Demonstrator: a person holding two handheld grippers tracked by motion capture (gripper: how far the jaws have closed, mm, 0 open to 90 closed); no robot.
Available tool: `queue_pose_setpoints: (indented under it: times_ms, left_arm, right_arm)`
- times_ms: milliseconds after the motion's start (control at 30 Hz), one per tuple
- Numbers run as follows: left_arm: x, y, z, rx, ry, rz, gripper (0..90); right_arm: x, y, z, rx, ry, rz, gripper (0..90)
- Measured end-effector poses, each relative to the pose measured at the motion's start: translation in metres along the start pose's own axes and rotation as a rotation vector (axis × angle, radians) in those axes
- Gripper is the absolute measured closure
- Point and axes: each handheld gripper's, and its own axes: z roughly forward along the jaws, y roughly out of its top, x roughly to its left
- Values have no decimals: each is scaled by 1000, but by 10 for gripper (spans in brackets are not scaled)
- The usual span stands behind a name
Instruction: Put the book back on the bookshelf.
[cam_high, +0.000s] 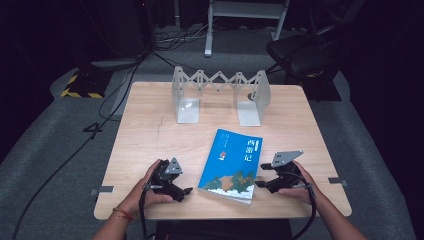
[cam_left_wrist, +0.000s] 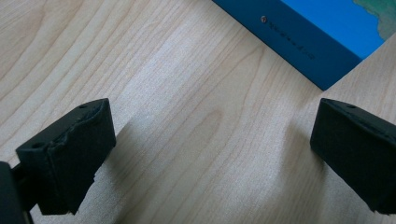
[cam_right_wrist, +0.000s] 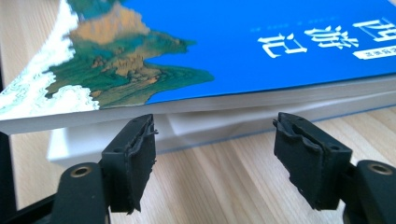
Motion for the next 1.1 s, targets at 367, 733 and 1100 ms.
queue_pose_setpoints:
  times_ms: [367, 733, 1100]
  left_arm:
    - [-3, 3, 1, 12, -5, 7, 12]
    - [-4, 3, 2, 4, -4, 7, 11]
    - [-7, 5, 0, 17, -8, 10, 49]
  right_arm:
    - [7, -6, 9, 88, -7, -42, 323]
    - [9, -7, 16, 134, 26, -49, 325]
    - [9, -6, 9, 87, 33, -48, 328]
